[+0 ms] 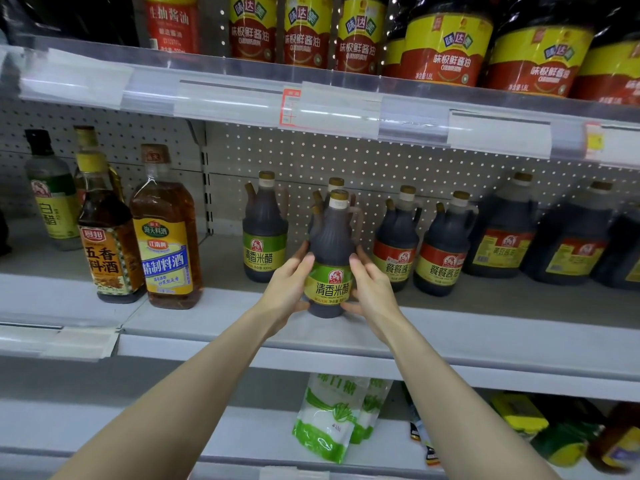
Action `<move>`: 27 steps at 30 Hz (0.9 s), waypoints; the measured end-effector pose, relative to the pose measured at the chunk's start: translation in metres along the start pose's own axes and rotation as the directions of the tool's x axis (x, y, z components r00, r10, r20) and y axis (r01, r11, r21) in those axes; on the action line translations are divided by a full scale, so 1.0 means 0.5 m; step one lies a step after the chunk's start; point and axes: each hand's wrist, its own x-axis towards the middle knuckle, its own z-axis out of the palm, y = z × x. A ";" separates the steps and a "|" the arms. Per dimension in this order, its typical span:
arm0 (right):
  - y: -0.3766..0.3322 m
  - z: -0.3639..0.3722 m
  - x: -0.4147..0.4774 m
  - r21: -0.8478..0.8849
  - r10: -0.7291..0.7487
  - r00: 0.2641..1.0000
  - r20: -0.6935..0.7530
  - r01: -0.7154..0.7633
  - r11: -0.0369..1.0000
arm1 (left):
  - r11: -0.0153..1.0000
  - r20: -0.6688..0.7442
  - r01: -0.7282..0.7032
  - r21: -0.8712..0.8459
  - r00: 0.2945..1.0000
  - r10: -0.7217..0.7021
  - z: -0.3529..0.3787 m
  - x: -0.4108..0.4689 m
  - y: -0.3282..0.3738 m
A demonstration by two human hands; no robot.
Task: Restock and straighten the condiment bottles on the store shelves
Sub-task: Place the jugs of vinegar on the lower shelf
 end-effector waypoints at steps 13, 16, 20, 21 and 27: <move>0.007 0.004 0.013 0.000 0.001 1.000 -0.022 -0.001 1.000 | 1.000 0.005 0.017 -0.006 1.000 -0.017 -0.004 0.010 0.004; 0.007 0.004 0.013 0.008 0.009 1.000 -0.026 -0.008 1.000 | 1.000 0.007 0.019 0.006 1.000 -0.019 -0.005 0.011 0.004; 0.005 0.007 0.012 0.012 0.008 1.000 -0.029 -0.008 1.000 | 1.000 0.005 0.029 0.001 1.000 -0.029 -0.006 0.010 0.007; 0.005 0.007 0.012 0.014 0.009 1.000 -0.030 -0.008 1.000 | 1.000 0.005 0.030 -0.003 1.000 -0.030 -0.006 0.010 0.007; 0.007 0.009 0.012 0.012 0.011 0.999 -0.042 -0.010 1.000 | 0.999 0.004 0.045 -0.009 0.999 -0.045 -0.010 0.011 0.005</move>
